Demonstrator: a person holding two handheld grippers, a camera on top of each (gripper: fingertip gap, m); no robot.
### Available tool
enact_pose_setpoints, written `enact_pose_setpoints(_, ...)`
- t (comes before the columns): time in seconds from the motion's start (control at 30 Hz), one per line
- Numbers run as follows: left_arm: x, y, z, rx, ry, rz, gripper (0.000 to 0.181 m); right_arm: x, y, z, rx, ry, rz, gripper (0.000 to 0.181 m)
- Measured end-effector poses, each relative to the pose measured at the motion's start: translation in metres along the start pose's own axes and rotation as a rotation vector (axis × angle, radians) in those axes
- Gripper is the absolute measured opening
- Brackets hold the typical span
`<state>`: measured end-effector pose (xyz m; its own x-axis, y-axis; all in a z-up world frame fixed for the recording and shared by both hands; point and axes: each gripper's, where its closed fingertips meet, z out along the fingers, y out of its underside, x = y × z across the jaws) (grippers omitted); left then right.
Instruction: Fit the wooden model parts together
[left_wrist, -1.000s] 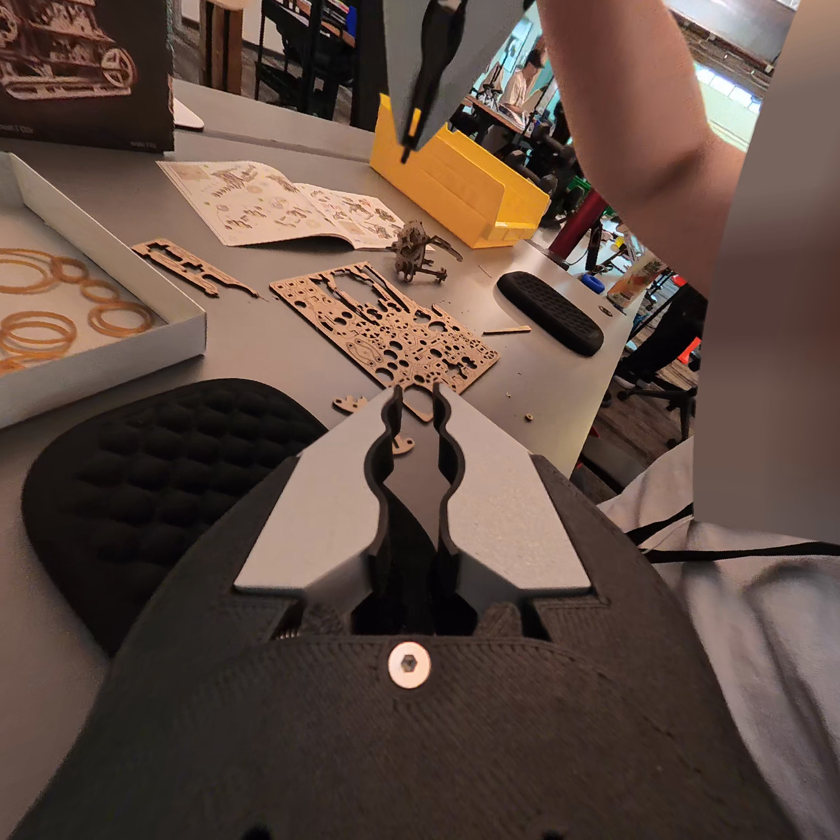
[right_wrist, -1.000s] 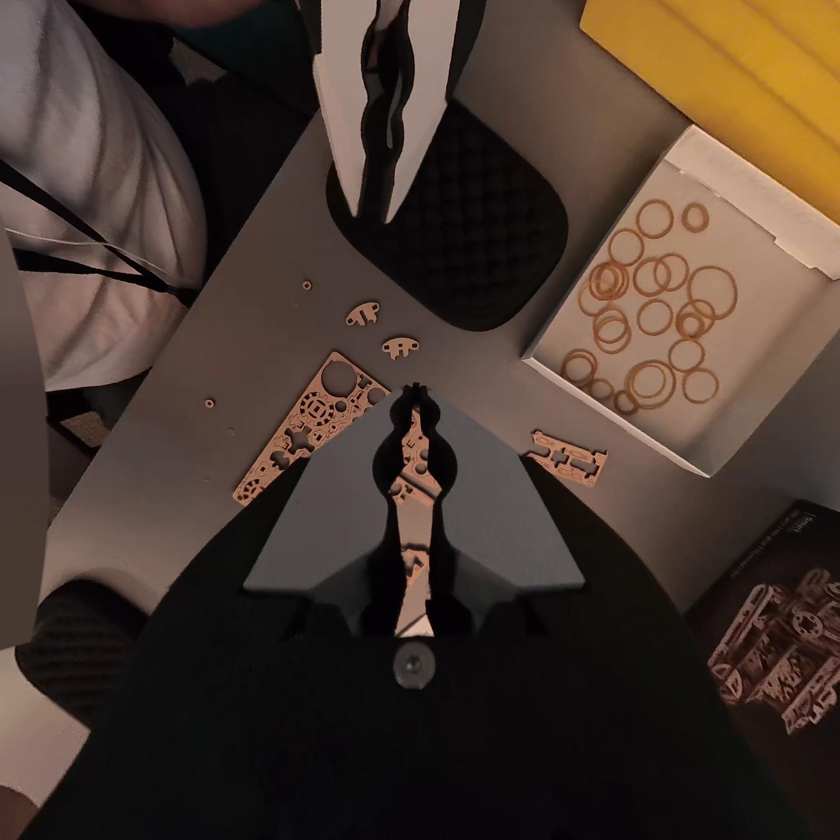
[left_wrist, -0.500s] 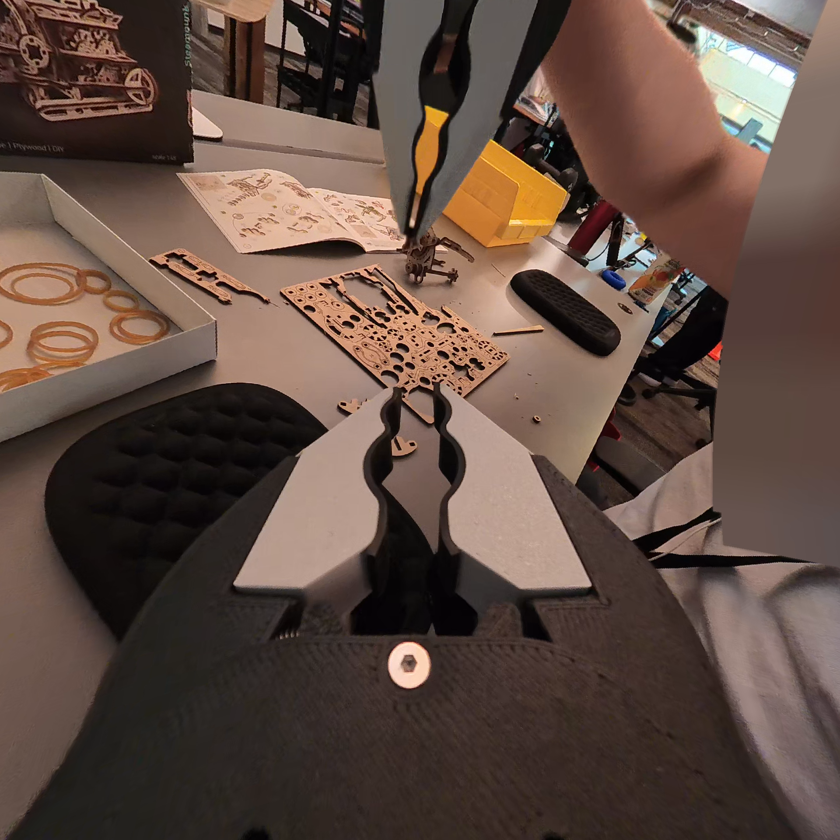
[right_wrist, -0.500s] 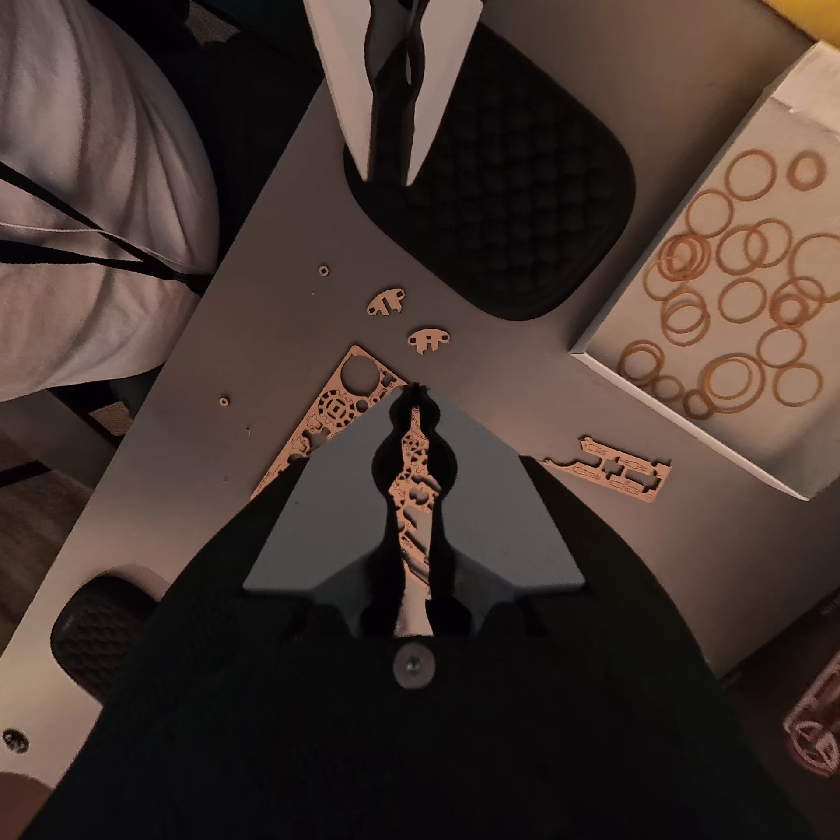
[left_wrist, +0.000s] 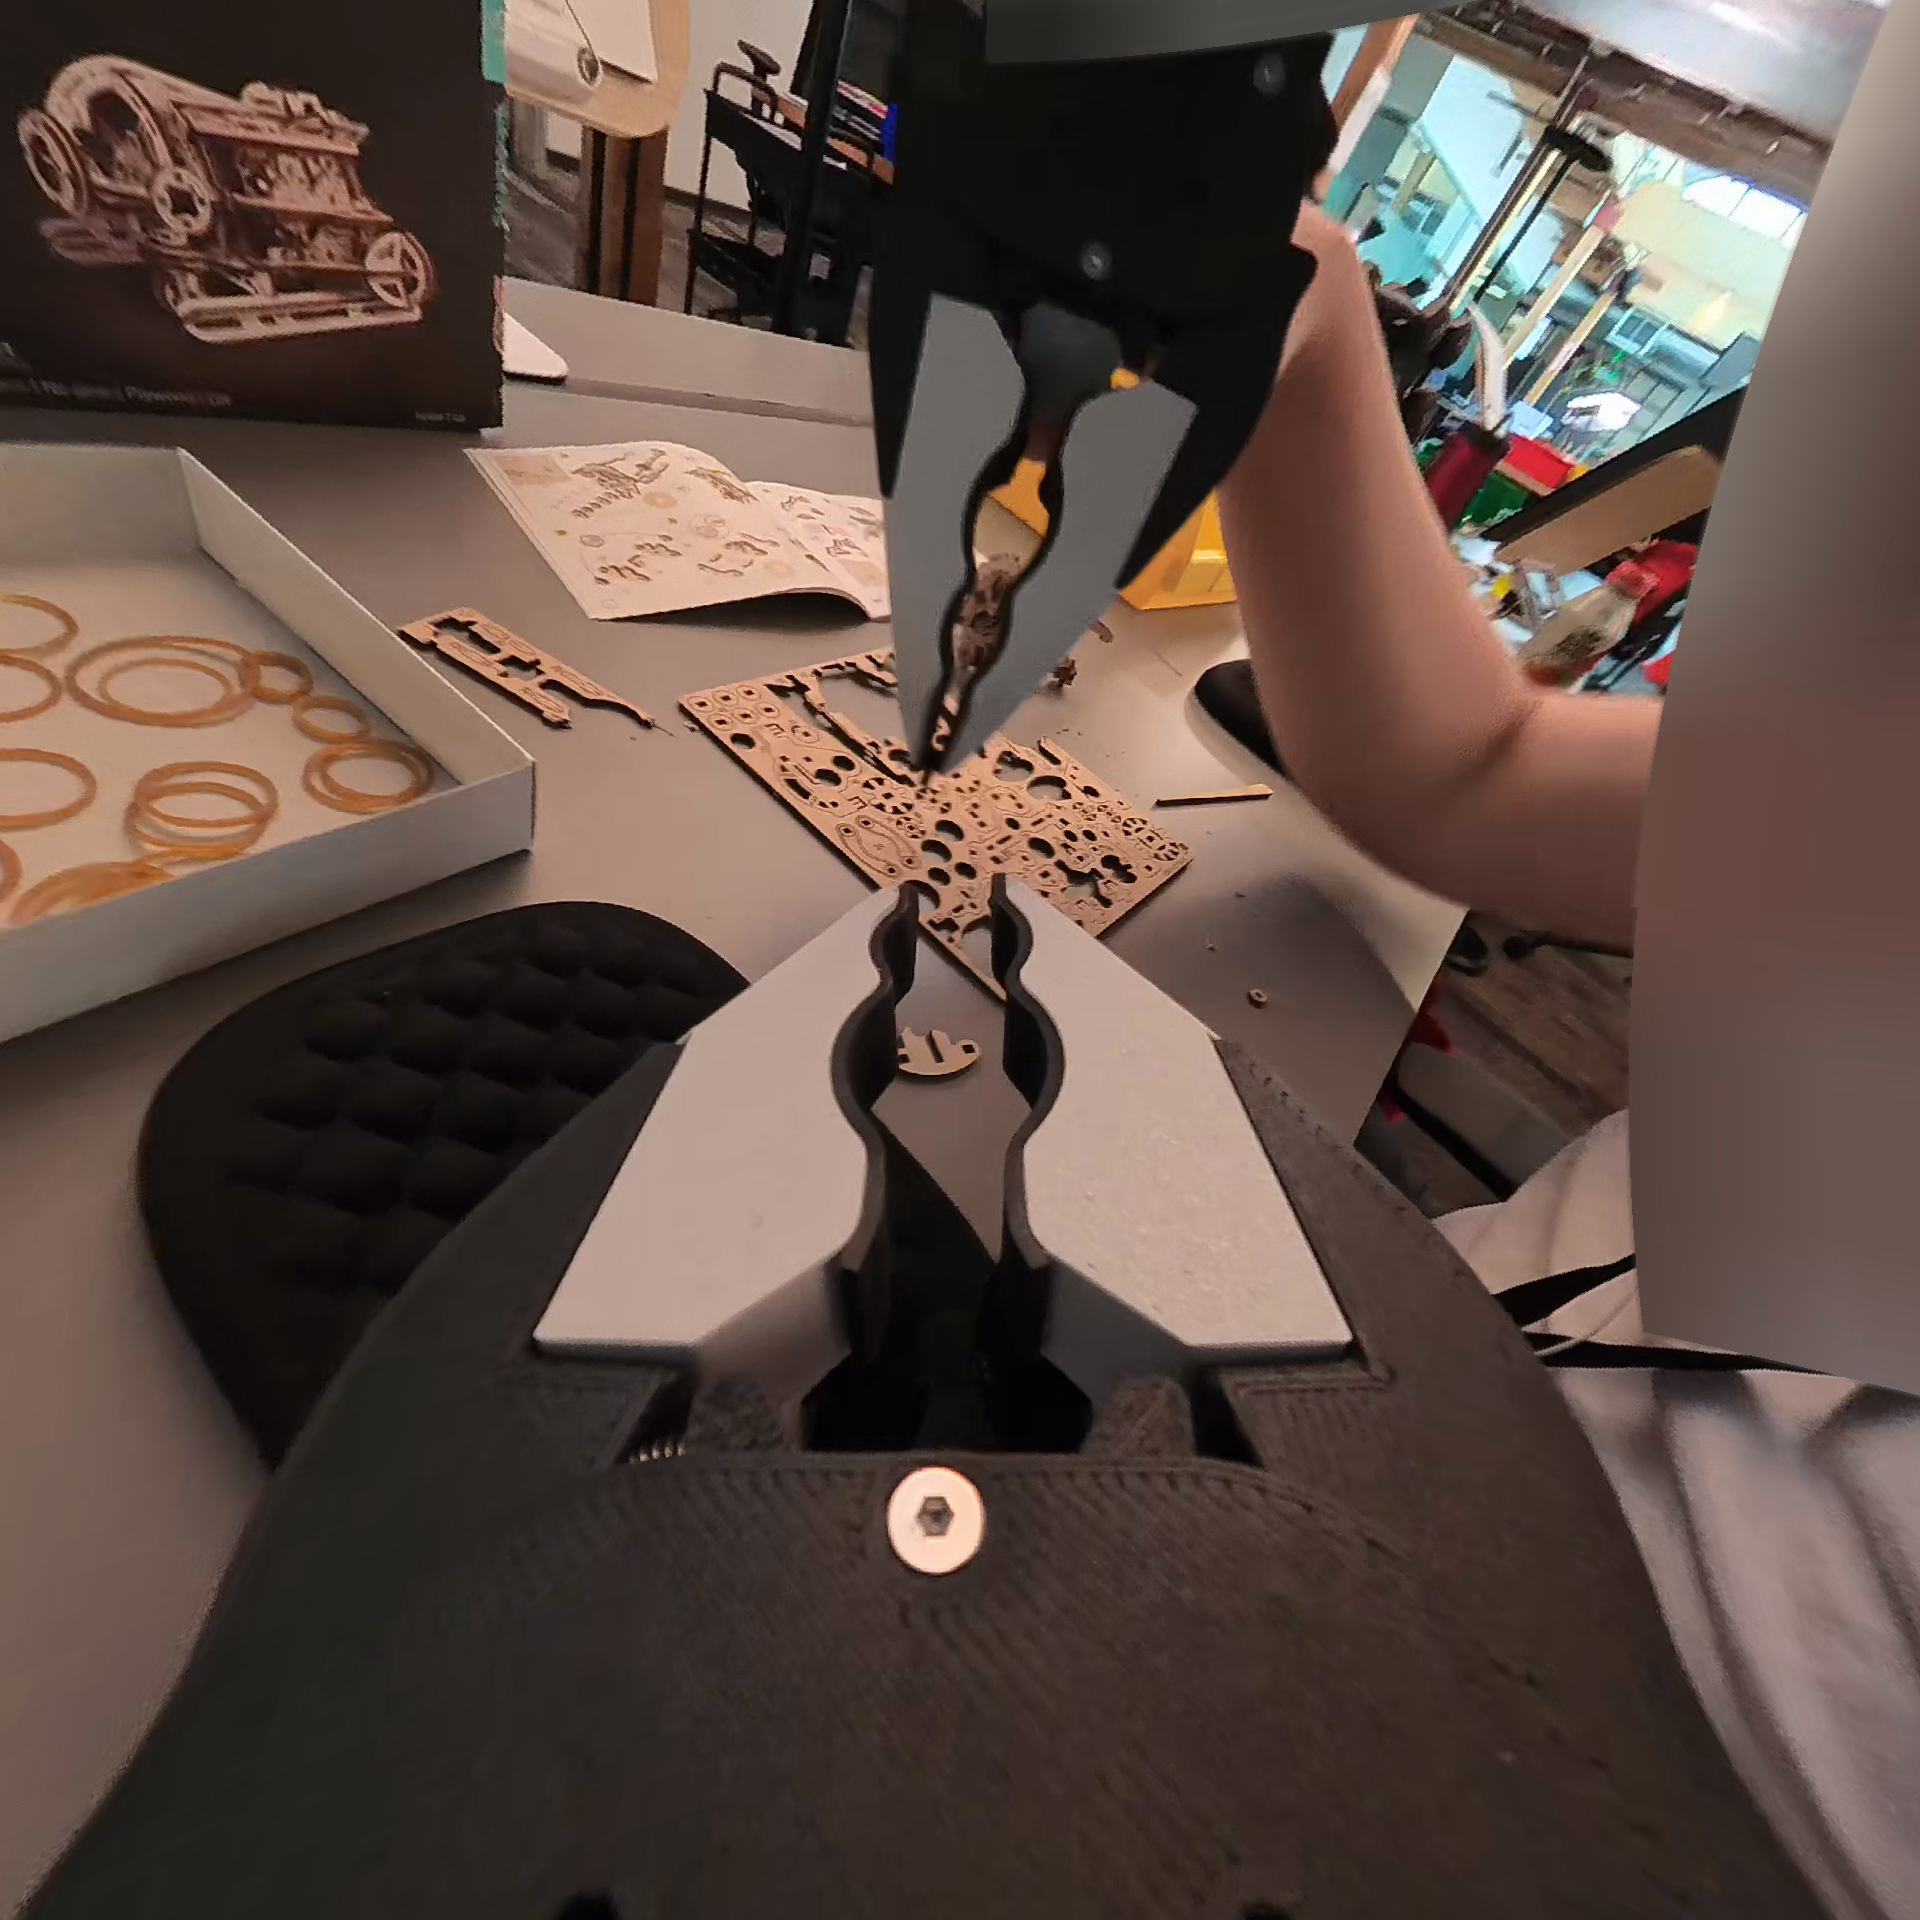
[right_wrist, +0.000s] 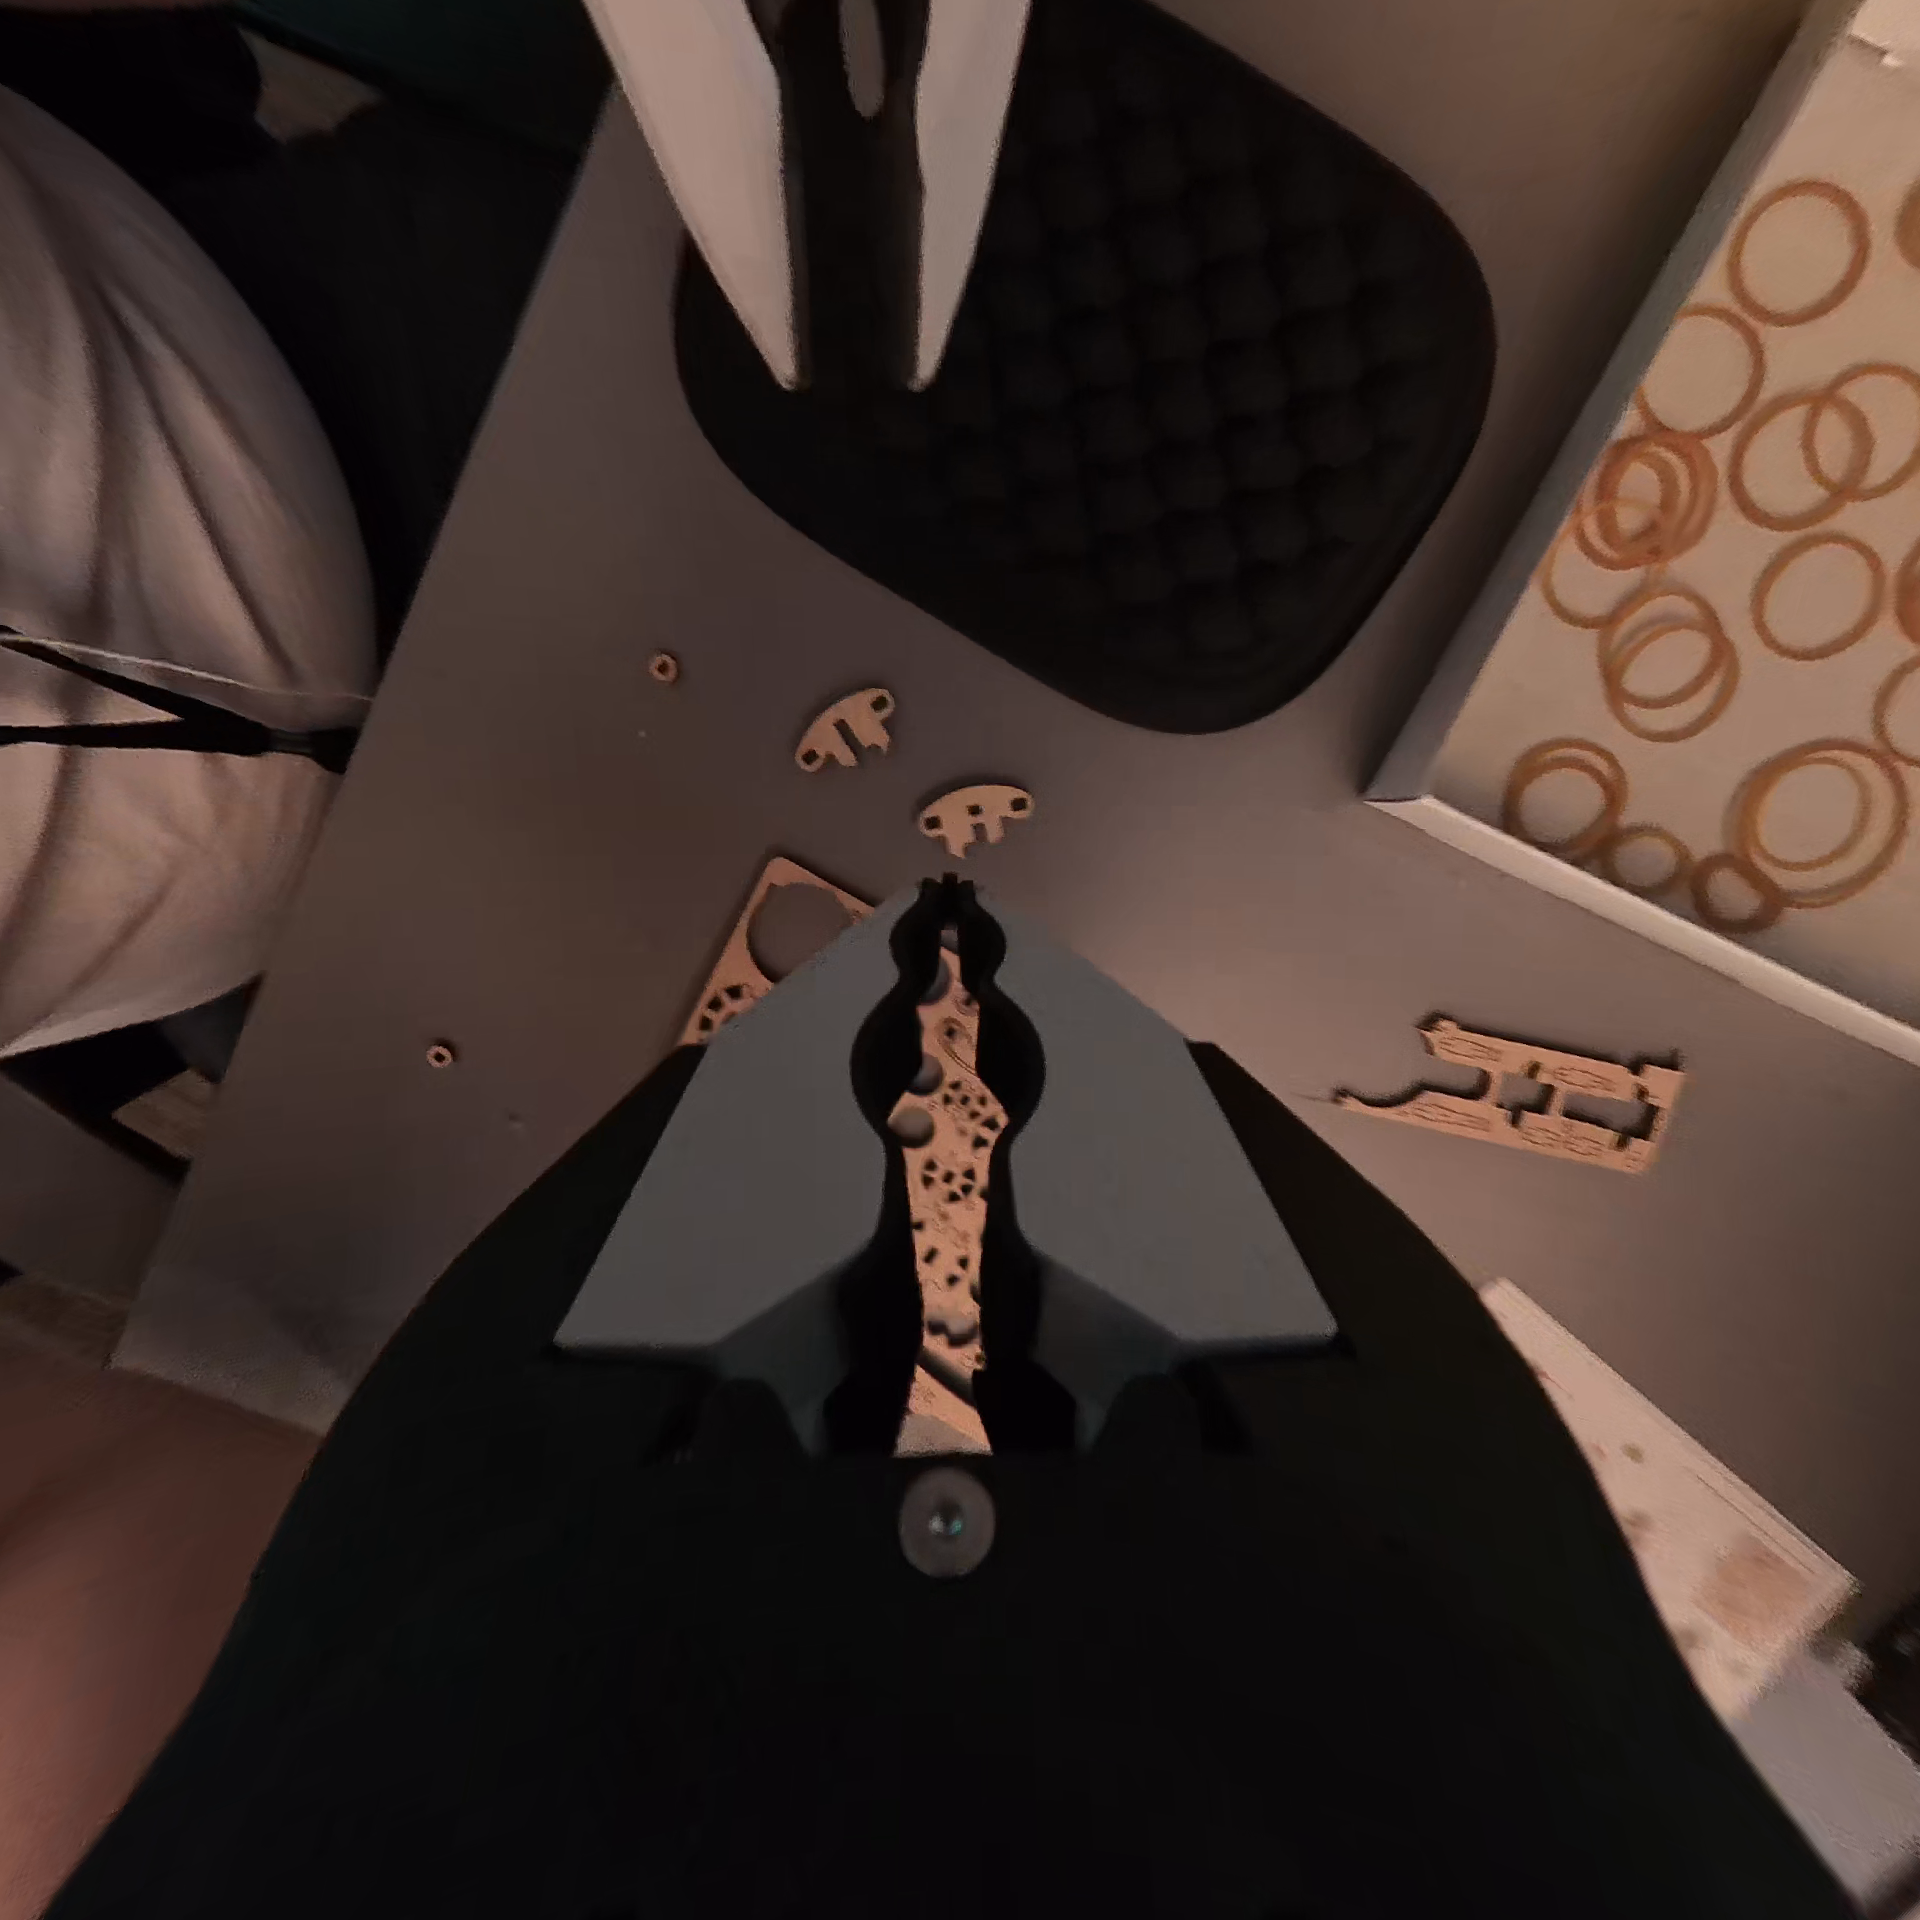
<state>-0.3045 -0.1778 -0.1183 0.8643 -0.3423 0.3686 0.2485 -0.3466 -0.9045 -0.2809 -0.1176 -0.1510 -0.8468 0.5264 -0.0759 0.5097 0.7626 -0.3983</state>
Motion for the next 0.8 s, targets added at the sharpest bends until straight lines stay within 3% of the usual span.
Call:
enact_pose_setpoints(0.17, 0.003, 0.005, 0.009, -0.024, 0.015, -0.004, 0.013, -0.016, -0.008, 0.0, 0.188, -0.131, 0.013, 0.001)
enact_pose_setpoints(0.37, 0.018, 0.006, 0.02, -0.024, 0.081, -0.021, 0.013, -0.031, -0.022, -0.02, 0.384, -0.332, 0.036, 0.0)
enact_pose_setpoints(0.63, 0.028, 0.009, 0.041, -0.067, 0.105, -0.005, 0.015, -0.034, -0.022, -0.015, 0.343, -0.338, 0.03, 0.0)
enact_pose_setpoints(0.8, 0.033, -0.005, 0.048, -0.048, 0.113, 0.005, 0.014, -0.022, -0.011, -0.032, 0.292, -0.196, 0.046, 0.0)
